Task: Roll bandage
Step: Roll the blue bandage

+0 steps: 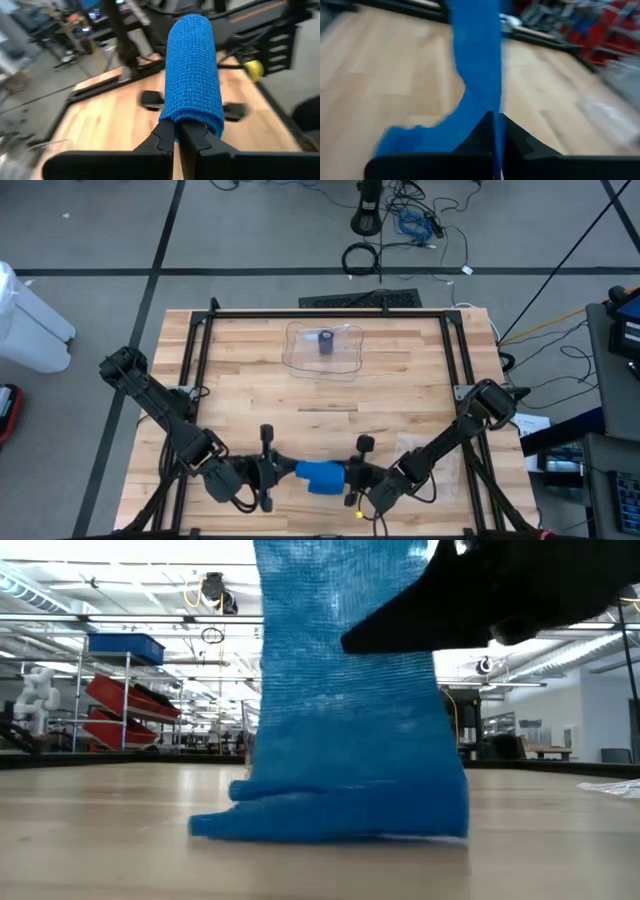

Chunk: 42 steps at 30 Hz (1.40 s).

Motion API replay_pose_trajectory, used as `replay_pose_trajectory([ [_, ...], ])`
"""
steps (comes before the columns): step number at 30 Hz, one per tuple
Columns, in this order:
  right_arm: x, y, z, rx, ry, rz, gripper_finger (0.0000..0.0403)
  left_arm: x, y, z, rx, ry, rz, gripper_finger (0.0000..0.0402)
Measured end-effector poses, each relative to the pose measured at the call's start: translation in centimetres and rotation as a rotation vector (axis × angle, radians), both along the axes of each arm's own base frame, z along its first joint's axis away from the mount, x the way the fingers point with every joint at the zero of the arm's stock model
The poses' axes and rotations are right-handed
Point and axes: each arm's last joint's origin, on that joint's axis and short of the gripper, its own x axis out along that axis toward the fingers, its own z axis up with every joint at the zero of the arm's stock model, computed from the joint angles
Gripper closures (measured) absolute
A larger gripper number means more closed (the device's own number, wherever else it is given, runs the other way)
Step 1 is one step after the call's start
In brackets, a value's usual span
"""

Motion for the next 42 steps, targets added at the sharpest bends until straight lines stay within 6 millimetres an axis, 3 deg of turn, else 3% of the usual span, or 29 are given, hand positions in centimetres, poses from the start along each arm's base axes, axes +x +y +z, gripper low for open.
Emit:
replay_pose_trajectory([
  [9, -0.1, -0.6, 0.7, -0.149, -0.021, -0.129, 0.0403, 0.6, -1.2, -1.5, -0.045, 0.076, -0.180, 0.0395],
  [21, -1.2, -1.0, 5.4, -0.320, -0.029, -0.171, 0.0403, 1.6, -2.8, -4.9, -0.120, 0.183, -0.185, 0.0395],
  [29, -1.7, -1.3, 7.2, -0.380, -0.019, -0.165, 0.0403, 2.5, -3.4, -7.5, -0.109, 0.244, -0.160, 0.0395],
  [34, -2.0, -0.9, 7.5, -0.396, -0.025, -0.155, 0.0403, 2.5, -3.3, -7.8, -0.120, 0.264, -0.138, 0.0395],
  [42, -3.2, 1.3, 9.3, -0.449, -0.091, -0.089, 0.0403, 3.5, -1.1, -8.9, -0.160, 0.343, 0.002, 0.0395],
])
